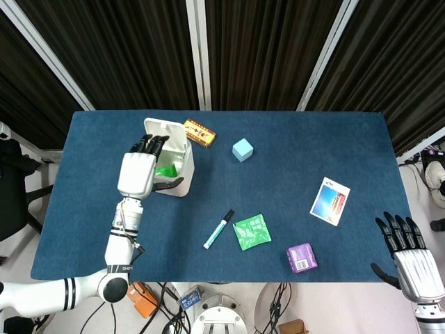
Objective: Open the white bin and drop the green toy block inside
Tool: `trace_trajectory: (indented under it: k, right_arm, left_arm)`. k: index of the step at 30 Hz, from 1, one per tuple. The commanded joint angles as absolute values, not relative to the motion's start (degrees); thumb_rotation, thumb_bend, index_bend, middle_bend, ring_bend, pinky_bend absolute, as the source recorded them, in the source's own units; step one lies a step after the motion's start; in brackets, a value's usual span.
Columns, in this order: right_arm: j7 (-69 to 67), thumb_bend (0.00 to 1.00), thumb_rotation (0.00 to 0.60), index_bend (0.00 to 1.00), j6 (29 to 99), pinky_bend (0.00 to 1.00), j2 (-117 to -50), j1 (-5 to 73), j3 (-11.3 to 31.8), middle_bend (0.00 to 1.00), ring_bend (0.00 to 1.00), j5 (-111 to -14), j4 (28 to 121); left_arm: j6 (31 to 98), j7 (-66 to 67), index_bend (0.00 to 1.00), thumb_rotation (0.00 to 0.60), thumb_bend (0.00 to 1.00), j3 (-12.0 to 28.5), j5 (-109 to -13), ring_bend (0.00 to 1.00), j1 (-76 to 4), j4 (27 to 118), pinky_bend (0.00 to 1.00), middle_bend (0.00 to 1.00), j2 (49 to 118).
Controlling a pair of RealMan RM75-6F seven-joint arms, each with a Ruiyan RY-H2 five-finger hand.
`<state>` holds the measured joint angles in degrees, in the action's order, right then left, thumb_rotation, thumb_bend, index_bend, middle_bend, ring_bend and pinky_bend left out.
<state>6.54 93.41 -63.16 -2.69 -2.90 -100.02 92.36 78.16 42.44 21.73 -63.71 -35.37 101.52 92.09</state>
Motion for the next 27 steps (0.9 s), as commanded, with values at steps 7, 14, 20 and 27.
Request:
trace_trajectory:
  k: [7, 14, 20, 27]
  right_arm:
    - [5.95, 0.31, 0.600, 0.00, 93.39, 0.00, -62.89, -2.69, -3.04, 0.00, 0.00, -100.15, 92.20]
    - [8.53, 0.31, 0.600, 0.00, 92.47, 0.00, -63.87, -2.71, -3.57, 0.00, 0.00, -100.68, 92.67]
    - [9.42, 0.31, 0.600, 0.00, 92.66, 0.00, -64.25, -2.91, -3.61, 0.00, 0.00, -100.82, 92.89]
    - [9.09, 0.31, 0.600, 0.00, 92.64, 0.00, -64.28, -2.94, -3.42, 0.00, 0.00, -100.40, 92.68]
  left_arm:
    - [90.67, 38.96, 0.17, 0.444, 0.00, 1.61, -86.11, 0.11, -21.88, 112.03, 0.24, 0.18, 78.21]
    - [102.45, 23.02, 0.12, 0.600, 0.00, -11.31, -95.34, 0.00, -7.85, 96.65, 0.09, 0.07, 74.19]
    - [108.33, 8.65, 0.11, 0.600, 0.00, -12.54, -95.76, 0.00, -0.05, 78.57, 0.08, 0.07, 79.90]
    - [106.44, 9.67, 0.04, 0.600, 0.00, -10.99, -96.03, 0.00, 1.13, 76.89, 0.07, 0.07, 79.77]
